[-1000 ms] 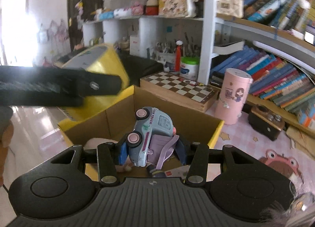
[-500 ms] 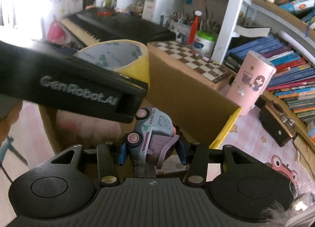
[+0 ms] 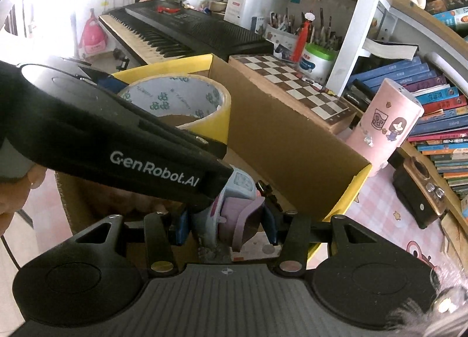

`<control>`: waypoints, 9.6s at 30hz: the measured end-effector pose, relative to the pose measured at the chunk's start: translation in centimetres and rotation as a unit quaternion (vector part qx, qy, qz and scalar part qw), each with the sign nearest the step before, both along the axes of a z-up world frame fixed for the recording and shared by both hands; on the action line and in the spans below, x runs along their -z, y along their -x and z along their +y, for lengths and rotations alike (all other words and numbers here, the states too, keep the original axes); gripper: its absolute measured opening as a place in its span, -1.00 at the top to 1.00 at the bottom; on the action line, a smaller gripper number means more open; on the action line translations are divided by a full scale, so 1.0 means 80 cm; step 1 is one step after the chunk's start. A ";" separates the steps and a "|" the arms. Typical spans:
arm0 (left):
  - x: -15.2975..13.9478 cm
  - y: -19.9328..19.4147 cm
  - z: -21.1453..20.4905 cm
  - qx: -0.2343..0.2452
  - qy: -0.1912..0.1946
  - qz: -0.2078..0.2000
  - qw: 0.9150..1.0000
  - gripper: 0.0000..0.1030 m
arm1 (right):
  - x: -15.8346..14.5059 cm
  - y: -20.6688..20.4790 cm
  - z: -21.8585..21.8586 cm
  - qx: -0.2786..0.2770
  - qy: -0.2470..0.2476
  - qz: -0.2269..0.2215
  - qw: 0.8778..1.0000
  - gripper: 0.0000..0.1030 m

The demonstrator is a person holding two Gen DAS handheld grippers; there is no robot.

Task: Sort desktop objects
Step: 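Lower the toy car and tape roll into the yellow box and open both grippers, then withdraw both grippers from the box toward the blue block and white plug, then grasp the white charger plug with the right gripper while the left gripper grasps the blue block, then carry the blue block with the left gripper while the right gripper carries the white plug to the yellow box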

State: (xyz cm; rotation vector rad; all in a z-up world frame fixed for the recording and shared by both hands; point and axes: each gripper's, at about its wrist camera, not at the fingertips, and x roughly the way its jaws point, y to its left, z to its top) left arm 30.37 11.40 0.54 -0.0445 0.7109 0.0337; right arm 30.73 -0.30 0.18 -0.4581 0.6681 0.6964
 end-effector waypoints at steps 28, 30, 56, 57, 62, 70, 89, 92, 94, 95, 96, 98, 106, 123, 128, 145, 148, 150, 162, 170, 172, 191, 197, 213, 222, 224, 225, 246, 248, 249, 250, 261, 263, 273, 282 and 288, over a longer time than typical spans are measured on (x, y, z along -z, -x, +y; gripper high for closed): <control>-0.075 0.117 0.005 -0.001 0.009 -0.165 0.986 -0.84 | -0.074 0.067 -0.076 0.119 -0.123 -0.075 0.982 -0.05; -0.082 0.131 0.007 -0.001 0.011 -0.175 0.984 -0.84 | -0.082 0.080 -0.084 0.134 -0.128 -0.090 0.979 -0.04; -0.059 0.311 0.002 0.044 0.026 -0.150 0.987 -0.85 | -0.046 0.304 -0.125 0.263 -0.067 -0.116 0.955 -0.06; -0.057 0.315 0.001 0.049 0.023 -0.148 0.988 -0.85 | -0.044 0.309 -0.125 0.262 -0.071 -0.111 0.956 -0.06; -0.050 0.332 -0.005 0.069 0.024 -0.130 0.989 -0.85 | -0.037 0.328 -0.125 0.272 -0.079 -0.082 0.956 -0.12; -0.033 0.339 -0.032 0.132 0.033 -0.089 0.987 -0.85 | -0.022 0.345 -0.134 0.306 -0.076 -0.040 0.948 -0.17; -0.019 0.304 -0.130 0.254 0.056 -0.069 0.963 -0.85 | -0.018 0.342 -0.212 0.386 -0.058 -0.034 0.920 -0.19; -0.015 0.293 -0.147 0.267 0.059 -0.062 0.960 -0.85 | -0.016 0.335 -0.229 0.397 -0.055 -0.030 0.916 -0.18; -0.013 0.287 -0.159 0.275 0.060 -0.058 0.958 -0.85 | -0.016 0.329 -0.239 0.403 -0.054 -0.028 0.913 -0.18; -0.012 0.282 -0.166 0.278 0.060 -0.056 0.957 -0.85 | -0.015 0.325 -0.244 0.405 -0.053 -0.027 0.912 -0.18; -0.011 0.278 -0.173 0.282 0.061 -0.053 0.956 -0.85 | -0.014 0.322 -0.250 0.408 -0.052 -0.026 0.911 -0.18; -0.007 0.270 -0.184 0.286 0.062 -0.047 0.955 -0.85 | -0.011 0.315 -0.262 0.411 -0.051 -0.021 0.910 -0.18; 0.005 0.228 -0.236 0.285 0.062 -0.026 0.956 -0.85 | -0.002 0.275 -0.313 0.413 -0.047 -0.003 0.909 -0.18; 0.016 0.161 -0.303 0.187 0.063 -0.005 0.980 -0.77 | 0.005 0.167 -0.399 0.351 -0.051 0.022 0.935 -0.18; 0.010 0.144 -0.311 0.158 0.051 -0.010 0.986 -0.72 | 0.003 0.142 -0.411 0.336 -0.069 0.022 0.939 -0.18; 0.023 0.070 -0.320 0.099 0.008 -0.012 0.995 -0.61 | 0.011 0.056 -0.421 0.308 -0.098 0.021 0.946 -0.17; 0.024 0.053 -0.326 0.096 0.009 -0.013 0.995 -0.61 | 0.014 0.041 -0.423 0.307 -0.098 0.020 0.947 -0.16; 0.027 0.041 -0.332 0.099 0.005 -0.015 0.995 -0.60 | 0.016 0.032 -0.423 0.304 -0.098 0.019 0.947 -0.16; 0.077 -0.017 -0.339 0.060 -0.029 0.000 0.998 -0.59 | 0.058 -0.067 -0.405 0.280 -0.078 0.012 0.957 -0.08; 0.077 -0.031 -0.331 0.044 -0.031 0.005 0.999 -0.59 | 0.087 -0.130 -0.399 0.270 -0.069 0.021 0.960 -0.07; 0.077 -0.036 -0.332 0.045 -0.033 0.005 0.998 -0.59 | 0.093 -0.139 -0.397 0.270 -0.069 0.024 0.960 -0.07; 0.106 -0.106 -0.375 0.085 -0.052 0.012 0.995 -0.32 | 0.071 -0.102 -0.446 0.295 -0.109 0.031 0.949 0.55; 0.121 -0.118 -0.369 0.068 -0.052 0.019 0.996 -0.16 | 0.071 -0.079 -0.459 0.308 -0.103 0.033 0.945 0.55; 0.102 -0.103 -0.359 0.080 -0.027 0.010 0.996 0.31 | 0.091 -0.094 -0.455 0.319 -0.081 0.037 0.944 0.30; 0.060 -0.045 -0.340 0.085 0.005 -0.023 0.996 0.32 | 0.083 -0.087 -0.450 0.312 -0.087 0.043 0.945 0.55; 0.052 -0.029 -0.334 0.084 0.015 -0.025 0.996 0.32 | 0.075 -0.079 -0.449 0.308 -0.091 0.041 0.946 0.55; 0.047 -0.020 -0.331 0.084 0.023 -0.027 0.996 0.32 | 0.069 -0.073 -0.448 0.305 -0.094 0.038 0.947 0.55; -0.056 0.136 -0.247 0.109 0.107 -0.092 0.984 0.33 | -0.061 0.090 -0.392 0.227 -0.163 0.021 0.960 0.55; -0.057 0.149 -0.240 0.115 0.106 -0.094 0.983 0.33 | -0.065 0.107 -0.382 0.226 -0.165 0.024 0.960 0.55; -0.057 0.155 -0.237 0.117 0.103 -0.096 0.983 0.33 | -0.067 0.116 -0.376 0.226 -0.164 0.026 0.960 0.55; -0.056 0.161 -0.233 0.122 0.098 -0.098 0.983 0.33 | -0.067 0.125 -0.370 0.227 -0.164 0.026 0.960 0.55; -0.050 0.227 -0.182 0.136 0.107 -0.092 0.981 0.33 | -0.066 0.190 -0.301 0.226 -0.146 0.027 0.963 0.54; -0.049 0.238 -0.172 0.135 0.112 -0.087 0.981 0.33 | -0.066 0.203 -0.288 0.225 -0.141 0.026 0.964 0.55; -0.040 0.290 -0.123 0.143 0.112 -0.064 0.981 0.34 | -0.052 0.266 -0.231 0.227 -0.127 0.038 0.965 0.54; -0.040 0.335 -0.073 0.119 0.109 -0.070 0.984 0.34 | -0.047 0.303 -0.176 0.201 -0.137 0.047 0.969 0.54; -0.042 0.356 -0.040 0.086 0.113 -0.081 0.987 0.34 | -0.053 0.314 -0.137 0.166 -0.132 0.045 0.976 0.54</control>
